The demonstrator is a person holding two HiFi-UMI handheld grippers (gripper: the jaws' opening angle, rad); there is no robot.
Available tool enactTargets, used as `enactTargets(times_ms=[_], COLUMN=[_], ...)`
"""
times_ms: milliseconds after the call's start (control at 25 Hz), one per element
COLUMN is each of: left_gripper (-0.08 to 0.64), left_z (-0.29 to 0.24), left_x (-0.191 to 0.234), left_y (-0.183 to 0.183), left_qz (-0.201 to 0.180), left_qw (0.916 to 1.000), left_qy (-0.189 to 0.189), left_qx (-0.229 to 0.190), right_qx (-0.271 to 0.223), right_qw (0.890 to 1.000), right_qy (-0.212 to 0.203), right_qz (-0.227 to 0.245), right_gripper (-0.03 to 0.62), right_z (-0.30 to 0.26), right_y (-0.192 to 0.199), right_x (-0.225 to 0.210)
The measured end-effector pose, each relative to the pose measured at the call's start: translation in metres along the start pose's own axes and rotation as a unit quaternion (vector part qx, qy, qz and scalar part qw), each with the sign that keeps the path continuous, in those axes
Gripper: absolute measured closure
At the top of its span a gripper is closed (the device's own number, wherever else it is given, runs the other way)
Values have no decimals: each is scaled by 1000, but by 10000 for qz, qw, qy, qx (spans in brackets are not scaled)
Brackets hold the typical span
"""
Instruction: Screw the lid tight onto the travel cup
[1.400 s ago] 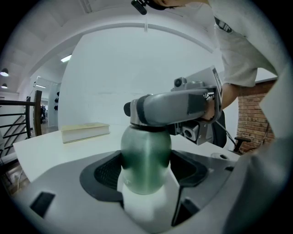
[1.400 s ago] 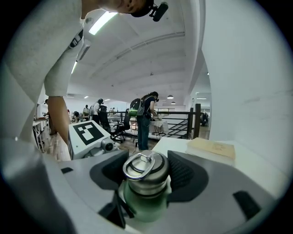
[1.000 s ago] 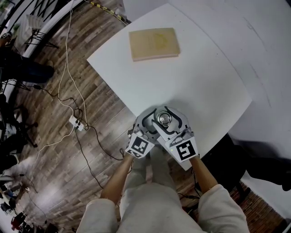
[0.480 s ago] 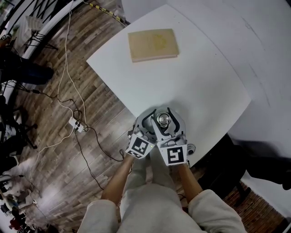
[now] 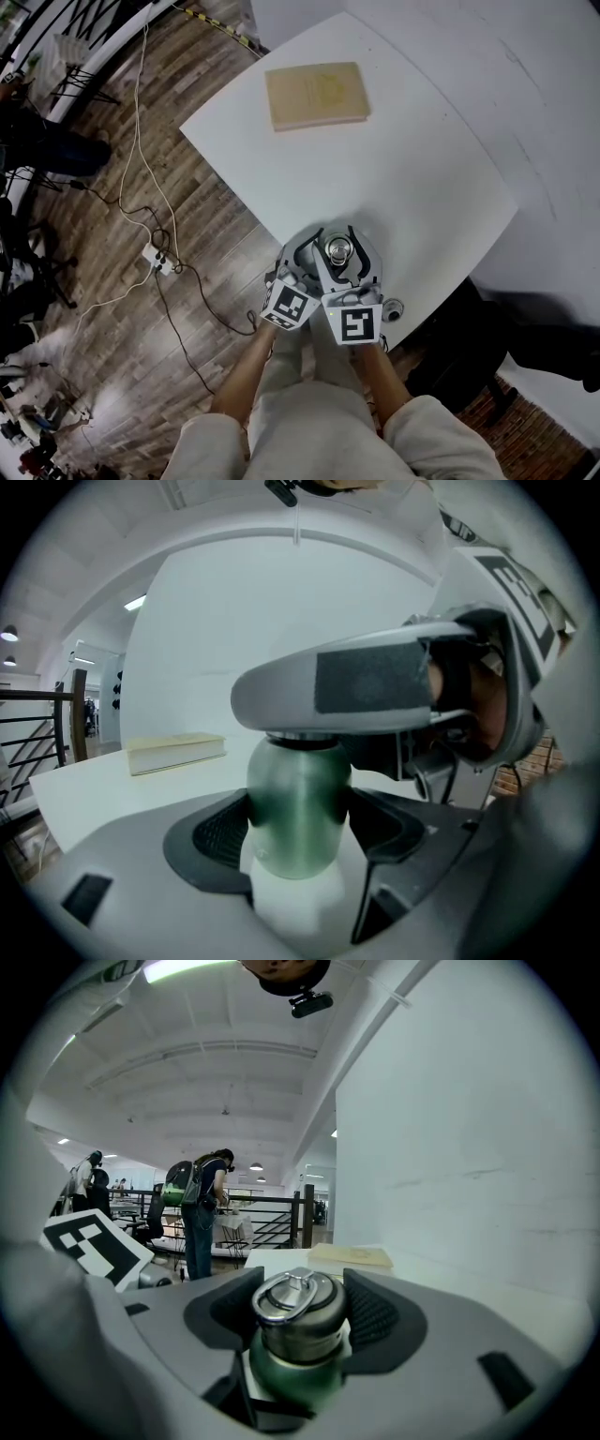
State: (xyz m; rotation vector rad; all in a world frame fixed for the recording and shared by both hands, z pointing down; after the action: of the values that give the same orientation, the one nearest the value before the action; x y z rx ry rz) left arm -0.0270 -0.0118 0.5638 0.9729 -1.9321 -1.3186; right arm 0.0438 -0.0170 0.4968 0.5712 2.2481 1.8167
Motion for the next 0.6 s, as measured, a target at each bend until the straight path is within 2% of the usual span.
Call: enactTargets(times_ms=[80, 160, 360, 520, 600], left_gripper=[225, 225, 225, 225, 225], left_z=[0, 0, -1, -1, -1], left_x=[1, 1, 1, 0, 1], left_y=[0, 0, -1, -1, -1], left_qz=[-9, -12, -14, -14, -12], left_qw=[10000, 10000, 10000, 10000, 10000], left_qy=[0, 9, 17, 33, 28], left_qx=[-3, -4, 0, -9, -3], right_qx=[-56, -4, 2, 24, 86], right_qw=[9996, 9982, 9908, 9738, 9653], right_qy=[-269, -563, -1340, -2241, -2543], right_qz=[-67, -194, -200, 400, 584], right_gripper=[335, 270, 252, 253, 253], right_z=[-1, 0, 3, 3, 0], right_y=[1, 4, 6, 2, 1], right_x=[0, -1, -10, -18, -22])
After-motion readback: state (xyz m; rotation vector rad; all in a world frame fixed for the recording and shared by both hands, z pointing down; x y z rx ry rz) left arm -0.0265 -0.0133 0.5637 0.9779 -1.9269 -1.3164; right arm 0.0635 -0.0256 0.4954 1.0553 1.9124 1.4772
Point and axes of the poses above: the fingertips, and each gripper's own axes: z backward along the fingers, x to its left, y out of its underside, the point moved 8 cm from there along z, backward along the fingers, and after that the axes turned 5 degrees about y, right-handed, at the moved point
